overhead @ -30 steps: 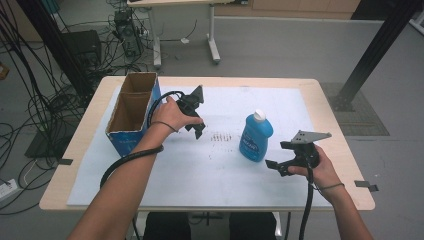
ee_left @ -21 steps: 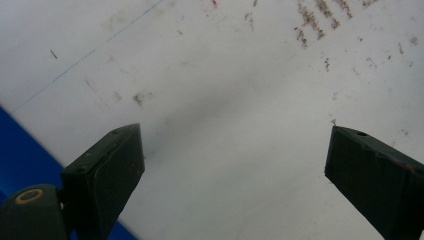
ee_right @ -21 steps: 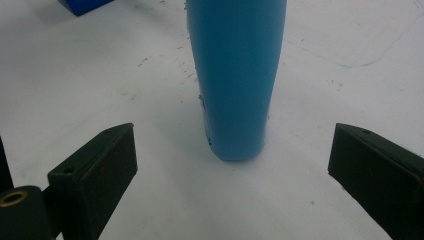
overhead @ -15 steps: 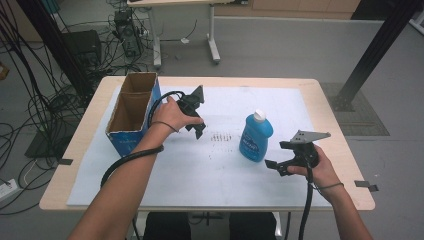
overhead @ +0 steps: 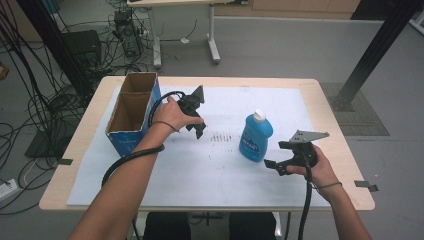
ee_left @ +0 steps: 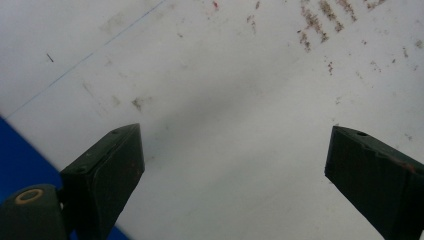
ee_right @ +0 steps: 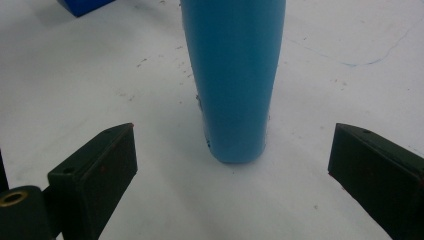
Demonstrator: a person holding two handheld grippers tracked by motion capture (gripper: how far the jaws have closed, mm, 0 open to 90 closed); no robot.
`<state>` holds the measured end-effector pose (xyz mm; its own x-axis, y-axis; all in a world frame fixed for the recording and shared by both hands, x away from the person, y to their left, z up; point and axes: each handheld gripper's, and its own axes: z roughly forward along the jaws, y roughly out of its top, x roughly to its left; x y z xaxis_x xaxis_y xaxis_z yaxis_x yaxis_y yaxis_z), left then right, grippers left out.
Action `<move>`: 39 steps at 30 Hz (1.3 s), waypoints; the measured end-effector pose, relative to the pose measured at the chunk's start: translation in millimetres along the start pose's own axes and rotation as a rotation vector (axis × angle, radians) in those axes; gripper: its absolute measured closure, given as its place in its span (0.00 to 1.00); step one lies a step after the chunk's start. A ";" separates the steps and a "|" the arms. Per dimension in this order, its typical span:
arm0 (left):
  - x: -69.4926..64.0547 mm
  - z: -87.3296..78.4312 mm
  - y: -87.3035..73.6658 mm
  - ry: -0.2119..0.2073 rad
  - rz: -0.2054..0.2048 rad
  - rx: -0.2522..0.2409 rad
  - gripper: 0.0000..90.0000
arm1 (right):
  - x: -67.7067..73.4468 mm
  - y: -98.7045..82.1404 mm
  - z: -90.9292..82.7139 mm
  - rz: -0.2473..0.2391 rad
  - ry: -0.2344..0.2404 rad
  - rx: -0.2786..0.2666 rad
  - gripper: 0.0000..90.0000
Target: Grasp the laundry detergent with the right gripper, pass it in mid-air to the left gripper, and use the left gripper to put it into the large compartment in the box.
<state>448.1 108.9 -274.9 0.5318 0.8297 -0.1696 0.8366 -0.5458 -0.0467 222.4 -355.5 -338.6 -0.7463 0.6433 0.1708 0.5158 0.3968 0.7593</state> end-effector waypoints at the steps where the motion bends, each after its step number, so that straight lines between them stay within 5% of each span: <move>1: 0.0 0.2 0.1 0.001 0.000 0.000 0.10 | -0.4 -0.2 0.2 0.000 0.001 0.002 0.05; 39: -0.8 -0.6 -0.9 0.002 -0.004 0.000 0.10 | 2.0 2.3 24.0 -0.021 0.027 -0.020 0.05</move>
<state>447.0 108.8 -274.1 0.5285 0.8323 -0.1673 0.8389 -0.5422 -0.0475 232.1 -337.6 -351.6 -0.7682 0.6169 0.1711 0.4913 0.3967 0.7754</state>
